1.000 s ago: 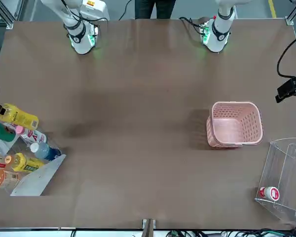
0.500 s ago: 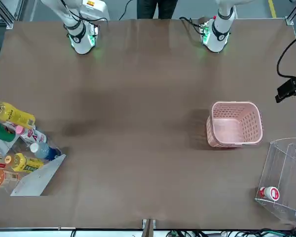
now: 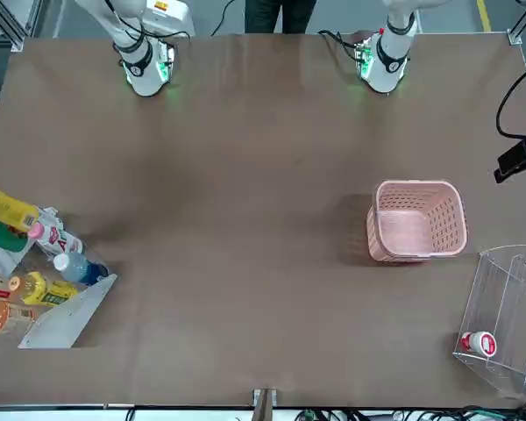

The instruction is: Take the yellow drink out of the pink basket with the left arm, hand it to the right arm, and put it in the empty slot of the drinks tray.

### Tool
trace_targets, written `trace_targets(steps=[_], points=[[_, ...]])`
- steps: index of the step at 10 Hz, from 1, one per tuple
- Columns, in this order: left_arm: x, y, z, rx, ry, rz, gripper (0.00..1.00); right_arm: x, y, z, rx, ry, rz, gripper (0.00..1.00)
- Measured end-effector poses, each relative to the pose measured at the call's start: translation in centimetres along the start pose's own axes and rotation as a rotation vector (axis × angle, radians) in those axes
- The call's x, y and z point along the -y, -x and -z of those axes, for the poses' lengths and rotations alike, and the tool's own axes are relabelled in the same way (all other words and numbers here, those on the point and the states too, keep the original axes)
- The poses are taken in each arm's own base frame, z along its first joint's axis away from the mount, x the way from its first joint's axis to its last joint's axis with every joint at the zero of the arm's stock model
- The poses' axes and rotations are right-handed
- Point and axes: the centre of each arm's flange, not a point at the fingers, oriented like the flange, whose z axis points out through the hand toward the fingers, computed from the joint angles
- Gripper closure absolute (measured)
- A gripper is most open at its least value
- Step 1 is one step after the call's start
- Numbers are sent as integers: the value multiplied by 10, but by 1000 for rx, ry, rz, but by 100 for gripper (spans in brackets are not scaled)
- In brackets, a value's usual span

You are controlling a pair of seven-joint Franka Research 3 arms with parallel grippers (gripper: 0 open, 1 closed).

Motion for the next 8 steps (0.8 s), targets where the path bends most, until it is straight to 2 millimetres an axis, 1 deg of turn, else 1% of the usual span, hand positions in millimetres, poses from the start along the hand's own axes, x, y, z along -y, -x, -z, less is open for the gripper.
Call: trace_targets(steps=[2, 4, 6, 8], points=[[-1, 0, 0, 0, 0, -1, 0, -4, -11, 0, -60, -7, -10, 66], [-1, 0, -1, 1, 2, -2, 0, -7, -28, -18, -77, 0, -23, 66], [-1, 0, -1, 2, 4, -1, 0, -3, -44, -33, -79, 6, -22, 66], [-1, 0, -1, 2, 4, -1, 0, 0, -50, -38, -82, 3, -22, 66]])
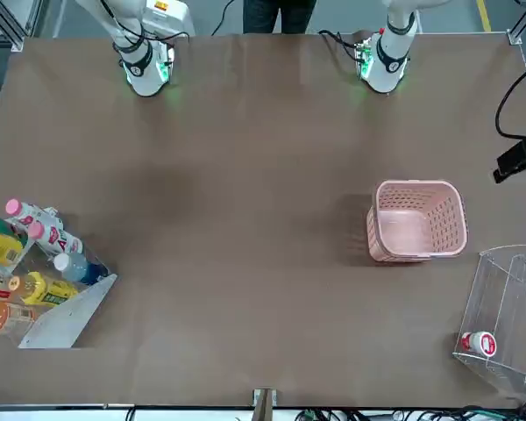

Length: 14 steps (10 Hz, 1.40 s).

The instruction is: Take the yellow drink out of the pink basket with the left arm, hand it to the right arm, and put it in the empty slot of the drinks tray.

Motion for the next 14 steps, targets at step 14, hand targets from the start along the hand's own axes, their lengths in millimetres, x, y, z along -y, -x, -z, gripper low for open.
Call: trace_targets(steps=[14], points=[[0, 0, 0, 0, 0, -1, 0, -9, -17, -47, 59, 1, -26, 66]])
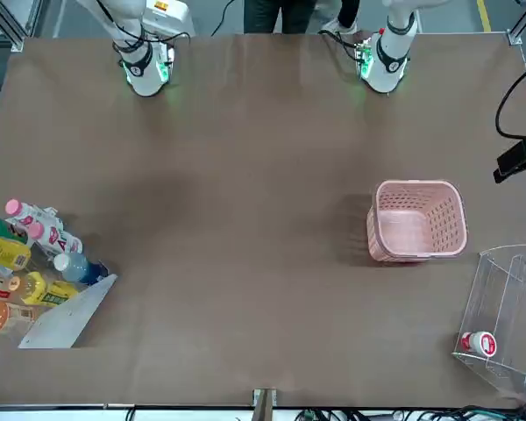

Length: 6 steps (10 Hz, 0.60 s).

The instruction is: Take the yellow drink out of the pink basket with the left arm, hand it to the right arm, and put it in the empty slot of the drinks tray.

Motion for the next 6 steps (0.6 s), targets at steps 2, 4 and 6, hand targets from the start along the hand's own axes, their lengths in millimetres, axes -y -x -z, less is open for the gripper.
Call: trace_targets(steps=[2, 4, 6], points=[[0, 0, 0, 0, 0, 0, 0, 1, -2, -7, 9, 1, 1, 66], [0, 0, 0, 0, 0, 0, 0, 4, -2, -9, 11, -4, 3, 66], [0, 0, 0, 0, 0, 0, 0, 6, -4, -14, 10, -6, 6, 66]])
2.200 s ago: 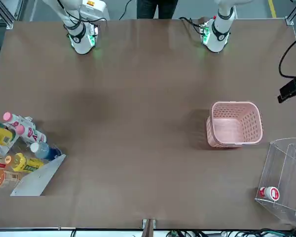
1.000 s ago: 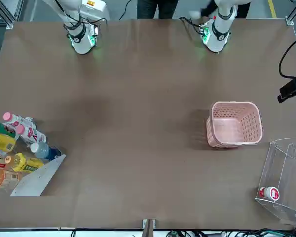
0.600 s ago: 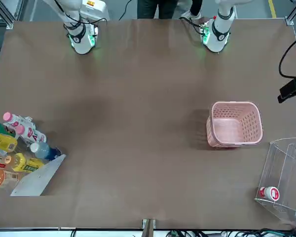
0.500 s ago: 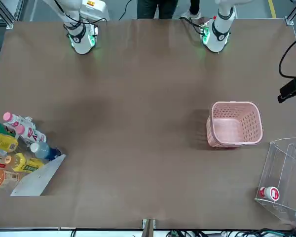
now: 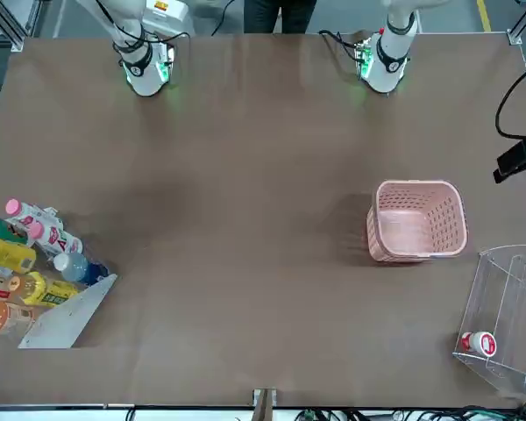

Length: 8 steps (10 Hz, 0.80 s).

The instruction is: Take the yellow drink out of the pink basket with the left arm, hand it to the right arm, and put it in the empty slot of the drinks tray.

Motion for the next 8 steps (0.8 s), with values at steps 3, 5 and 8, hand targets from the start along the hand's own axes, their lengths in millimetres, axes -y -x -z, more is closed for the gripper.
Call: trace_targets(steps=[3, 5, 8], points=[[0, 0, 0, 0, 0, 0, 0, 3, -7, -10, -19, -6, 1, 66], [0, 0, 0, 0, 0, 0, 0, 5, -10, -18, -17, -8, 2, 66], [0, 0, -1, 2, 0, 0, 0, 7, -13, -26, -22, -10, 3, 66]])
